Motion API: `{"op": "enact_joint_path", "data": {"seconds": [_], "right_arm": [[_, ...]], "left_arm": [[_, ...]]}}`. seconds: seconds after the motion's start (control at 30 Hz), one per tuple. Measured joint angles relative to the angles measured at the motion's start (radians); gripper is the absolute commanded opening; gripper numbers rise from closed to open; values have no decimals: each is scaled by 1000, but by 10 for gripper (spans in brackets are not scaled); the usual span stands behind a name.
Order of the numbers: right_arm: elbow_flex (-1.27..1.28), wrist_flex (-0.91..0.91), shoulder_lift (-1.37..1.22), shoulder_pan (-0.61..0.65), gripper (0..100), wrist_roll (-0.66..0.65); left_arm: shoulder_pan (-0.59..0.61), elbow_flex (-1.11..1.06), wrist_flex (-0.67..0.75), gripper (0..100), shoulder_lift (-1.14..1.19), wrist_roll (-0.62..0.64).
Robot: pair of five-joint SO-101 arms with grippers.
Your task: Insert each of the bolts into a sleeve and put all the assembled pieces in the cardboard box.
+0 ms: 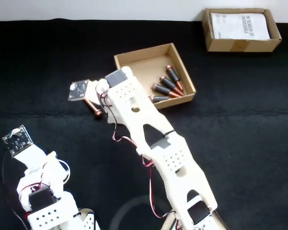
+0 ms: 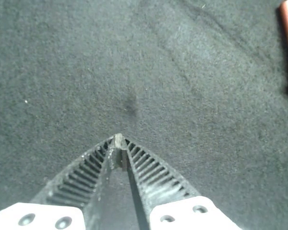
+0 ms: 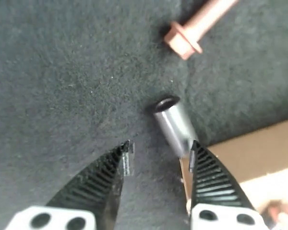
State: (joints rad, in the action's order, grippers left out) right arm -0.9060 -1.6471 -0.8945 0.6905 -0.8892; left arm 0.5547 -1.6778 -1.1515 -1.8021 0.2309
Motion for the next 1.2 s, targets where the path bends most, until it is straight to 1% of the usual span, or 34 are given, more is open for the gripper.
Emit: {"op": "enact_joint_path", "data": {"seconds": [0.33, 0.37, 0.43, 0.47, 0.5, 0.57, 0.8, 0.93, 1.1, 1.2], "right_arm": [[-250, -2, -232, 3, 167, -14], [-282, -3, -255, 5, 135, -14], [-338, -3, -293, 5, 10, -14], [-364, -3, -308, 5, 5, -14], [-388, -3, -321, 0, 23, -14], [-434, -3, -341, -3, 5, -14], [-546, -28, -359, -2, 8, -14], [-692, -49, -359, 0, 7, -11], [-733, -60, -333, -8, 7, 132], [-732, -69, -215, -28, 7, 239]], "left_arm": [[2, 0, 2, 16, 0, 2], [2, 0, 3, 16, 0, 2], [2, 0, 3, 16, 0, 2], [2, 0, 3, 16, 0, 2], [2, 0, 3, 15, 0, 2], [2, 0, 3, 14, 0, 2], [2, 0, 11, 14, 0, 2], [2, 0, 14, 15, 0, 2], [2, 0, 15, 16, 0, 2], [2, 0, 15, 17, 0, 2]]}}
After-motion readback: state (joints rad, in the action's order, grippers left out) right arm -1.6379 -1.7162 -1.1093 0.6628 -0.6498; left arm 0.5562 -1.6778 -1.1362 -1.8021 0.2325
